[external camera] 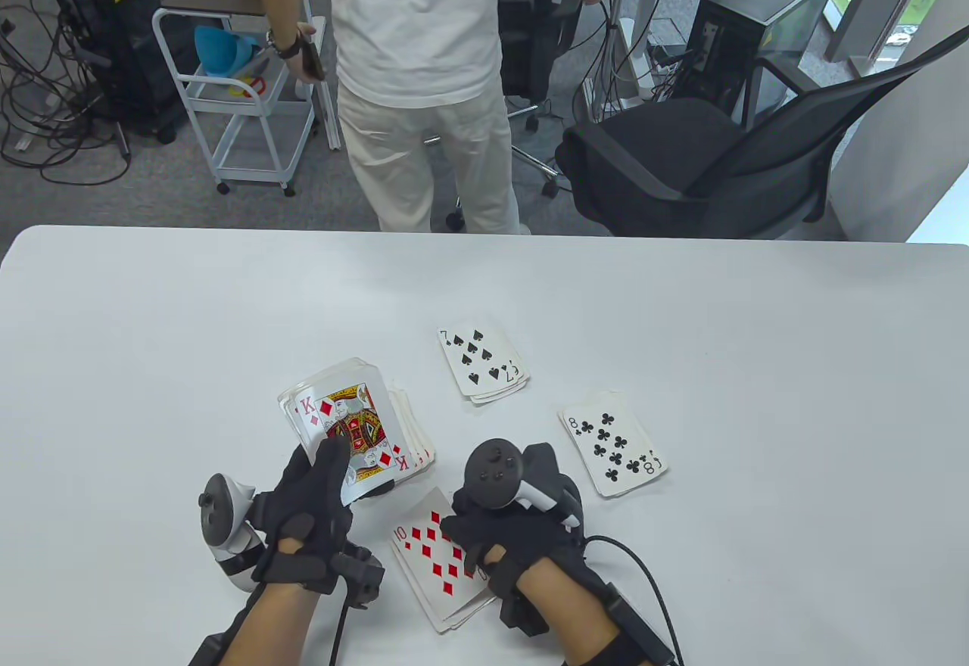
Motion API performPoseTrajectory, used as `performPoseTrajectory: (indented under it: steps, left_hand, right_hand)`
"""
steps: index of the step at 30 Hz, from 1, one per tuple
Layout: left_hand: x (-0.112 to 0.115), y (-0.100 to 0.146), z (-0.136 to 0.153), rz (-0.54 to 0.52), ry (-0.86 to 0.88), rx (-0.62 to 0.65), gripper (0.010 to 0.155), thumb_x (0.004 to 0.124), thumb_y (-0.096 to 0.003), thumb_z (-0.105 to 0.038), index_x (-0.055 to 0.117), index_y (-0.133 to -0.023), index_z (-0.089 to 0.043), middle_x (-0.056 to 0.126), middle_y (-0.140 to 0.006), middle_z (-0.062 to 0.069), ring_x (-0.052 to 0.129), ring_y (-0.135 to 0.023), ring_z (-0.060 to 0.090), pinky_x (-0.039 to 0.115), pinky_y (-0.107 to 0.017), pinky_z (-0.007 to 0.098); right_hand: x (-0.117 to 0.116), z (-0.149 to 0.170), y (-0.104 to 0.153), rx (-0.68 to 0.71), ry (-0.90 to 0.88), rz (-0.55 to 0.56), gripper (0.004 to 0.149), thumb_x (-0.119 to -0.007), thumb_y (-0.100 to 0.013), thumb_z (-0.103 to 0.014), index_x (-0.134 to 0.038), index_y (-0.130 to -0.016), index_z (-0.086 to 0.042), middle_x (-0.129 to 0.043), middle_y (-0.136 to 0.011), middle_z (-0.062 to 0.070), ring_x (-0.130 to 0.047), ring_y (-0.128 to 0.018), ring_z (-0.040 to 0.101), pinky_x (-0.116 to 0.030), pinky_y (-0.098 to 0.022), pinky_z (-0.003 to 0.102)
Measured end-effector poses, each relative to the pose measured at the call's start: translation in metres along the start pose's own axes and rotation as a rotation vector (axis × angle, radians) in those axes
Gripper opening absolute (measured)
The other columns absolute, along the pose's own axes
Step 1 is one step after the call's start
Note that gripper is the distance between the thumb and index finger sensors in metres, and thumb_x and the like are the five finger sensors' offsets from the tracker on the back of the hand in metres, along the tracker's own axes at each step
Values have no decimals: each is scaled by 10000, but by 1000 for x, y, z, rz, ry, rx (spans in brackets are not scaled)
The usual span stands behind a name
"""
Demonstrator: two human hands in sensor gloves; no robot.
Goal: Playing card suit sorting
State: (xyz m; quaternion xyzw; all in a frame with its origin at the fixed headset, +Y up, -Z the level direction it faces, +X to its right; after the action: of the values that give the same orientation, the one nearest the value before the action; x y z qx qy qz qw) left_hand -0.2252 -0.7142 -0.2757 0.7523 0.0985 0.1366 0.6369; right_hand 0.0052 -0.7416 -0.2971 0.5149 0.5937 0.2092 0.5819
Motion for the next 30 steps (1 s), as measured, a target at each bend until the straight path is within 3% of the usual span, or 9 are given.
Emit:
performPoseTrajectory:
  steps: [5, 11, 16, 22, 26, 30]
  left_hand:
    - [1, -1, 2, 4, -7, -22, 535, 755, -543, -507, 691, -996, -231, 874, -930, 23, 991, -760, 281, 939, -468, 401]
    - [7, -1, 7, 39, -28, -51, 538, 726, -546, -500, 668, -1010, -234, 856, -946, 25, 979, -774, 285, 931, -479, 406]
    - [12, -1, 16, 87, -29, -125, 535, 723, -548, -500, 664, -1018, -252, 850, -954, 27, 973, -784, 291, 945, -464, 418]
    - [23, -1, 24, 144, -101, -157, 528, 749, -545, -493, 693, -1002, -235, 866, -943, 32, 981, -778, 299, 955, -454, 424]
    - [29, 0, 31, 187, -145, -182, 520, 768, -545, -483, 702, -997, -236, 870, -941, 29, 982, -779, 297, 945, -471, 427]
    - [34, 1, 35, 215, -164, -201, 511, 786, -541, -475, 711, -992, -246, 878, -937, 21, 986, -775, 294, 943, -473, 425]
  right_hand:
    - [-8, -6, -4, -79, 206, 64, 439, -915, -544, -367, -785, -853, -84, -544, -1056, 218, -387, -1029, 533, -292, -697, 747]
    - [9, 2, 4, -65, 131, 198, 460, -875, -549, -417, -766, -861, -96, -582, -1042, 213, -452, -1011, 534, -332, -696, 739]
    - [35, 9, 20, 38, -83, 450, 497, -770, -560, -497, -764, -873, -111, -584, -1051, 205, -465, -1011, 525, -352, -693, 733]
    - [59, 22, 45, 256, -512, 780, 515, -760, -541, -506, -758, -891, -129, -629, -1034, 176, -501, -1010, 505, -373, -688, 734]
    - [63, 24, 52, 271, -568, 814, 535, -751, -539, -517, -738, -907, -129, -623, -1034, 174, -505, -1007, 503, -380, -687, 731]
    - [58, 23, 47, 256, -530, 773, 563, -770, -535, -532, -718, -924, -128, -604, -1045, 178, -493, -1010, 509, -377, -687, 733]
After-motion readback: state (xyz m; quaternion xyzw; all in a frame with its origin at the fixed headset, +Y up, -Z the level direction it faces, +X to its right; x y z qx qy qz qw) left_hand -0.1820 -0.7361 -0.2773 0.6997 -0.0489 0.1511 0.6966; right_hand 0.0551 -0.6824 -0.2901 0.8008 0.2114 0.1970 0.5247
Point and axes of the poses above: the tracker on the back of each hand, its own z axis roughly to the little-finger side, its own y axis roughly from the fingertips to the wrist, x = y × z, the point moved 2 cm from there along -y, roughly from the wrist to the fingertips
